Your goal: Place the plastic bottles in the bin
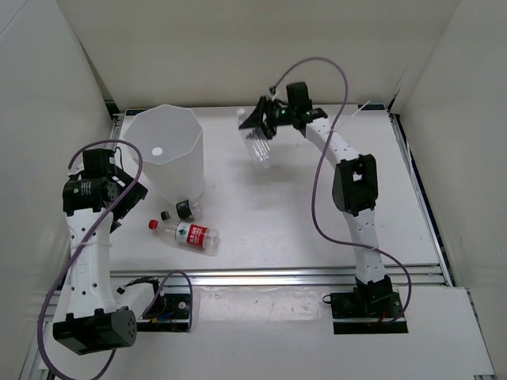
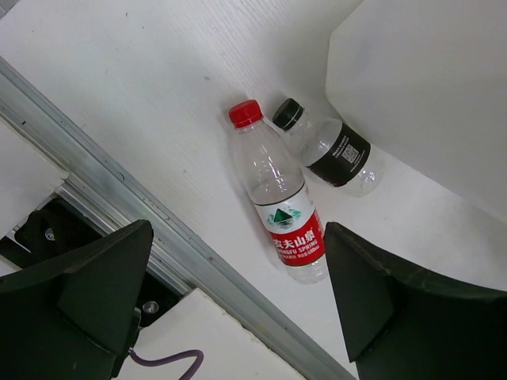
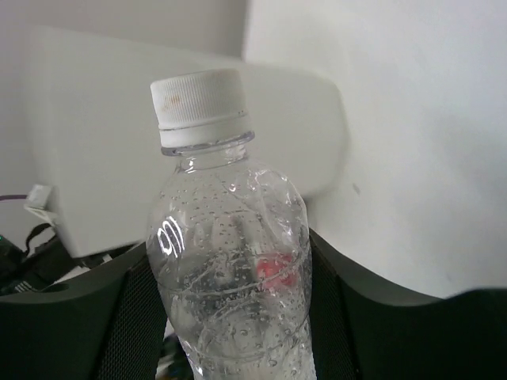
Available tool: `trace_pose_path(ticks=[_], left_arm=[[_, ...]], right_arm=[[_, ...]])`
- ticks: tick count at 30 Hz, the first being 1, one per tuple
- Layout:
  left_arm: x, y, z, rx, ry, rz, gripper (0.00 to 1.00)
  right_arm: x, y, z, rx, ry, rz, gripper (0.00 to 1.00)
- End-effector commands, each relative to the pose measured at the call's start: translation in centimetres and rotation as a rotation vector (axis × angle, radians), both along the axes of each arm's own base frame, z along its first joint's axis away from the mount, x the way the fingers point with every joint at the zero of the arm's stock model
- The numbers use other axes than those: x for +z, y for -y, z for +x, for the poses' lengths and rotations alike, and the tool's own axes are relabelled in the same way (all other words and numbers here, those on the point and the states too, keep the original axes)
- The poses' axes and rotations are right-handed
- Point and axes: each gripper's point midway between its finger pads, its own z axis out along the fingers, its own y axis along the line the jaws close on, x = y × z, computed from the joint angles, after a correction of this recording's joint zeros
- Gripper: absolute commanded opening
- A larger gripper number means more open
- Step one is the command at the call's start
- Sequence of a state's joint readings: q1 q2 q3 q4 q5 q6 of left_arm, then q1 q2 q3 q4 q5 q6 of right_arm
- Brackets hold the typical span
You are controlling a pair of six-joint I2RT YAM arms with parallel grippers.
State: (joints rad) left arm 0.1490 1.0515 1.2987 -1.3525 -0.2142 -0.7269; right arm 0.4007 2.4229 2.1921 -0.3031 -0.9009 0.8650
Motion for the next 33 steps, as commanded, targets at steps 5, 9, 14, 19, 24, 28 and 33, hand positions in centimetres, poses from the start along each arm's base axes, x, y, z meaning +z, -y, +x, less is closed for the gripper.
trace_pose_path(ticks=[5,9,14,19,24,28,33], left_arm=[[1.0,0.2,0.0,-0.023,-0.013,-0.004,1.0],[1.9,0.8,-0.1,-0.078,-0.018,0.01,1.0],[2.0,1.9,0.2,-0.13,-0.01,-0.041,1.0],[1.9,2.8,0.4,-0.171,-0.017,-0.075,1.0],[1.9,2.8,0.6,-0.171,-0.018,-0.076,1.0],[2.6,3.0,0.2,-0.177,0.019,-0.076,1.0],[3.1,3.5,-0.8,-0.177,0.062,-0.093,1.0]], right_arm=[[26.1,-5.7,-3.3,-0.169,0.667,0.279,0.2],[29.6,-6.4,-2.6,-0.299,0.776,0.365,0.2],[31.0,-9.4,-3.8,-0.32,0.897,0.423,0.2],[31.4,-12.1,-4.8,-0.369,1.034,0.445,0.2],[29.9,-14.2,-5.6,-0.34,1.063,0.448,0.23],[30.7,-15.2,-6.6,-0.37,1.069,0.469,0.27],[29.0,-17.0,-8.3,-0.314,1.048,0.409,0.86]])
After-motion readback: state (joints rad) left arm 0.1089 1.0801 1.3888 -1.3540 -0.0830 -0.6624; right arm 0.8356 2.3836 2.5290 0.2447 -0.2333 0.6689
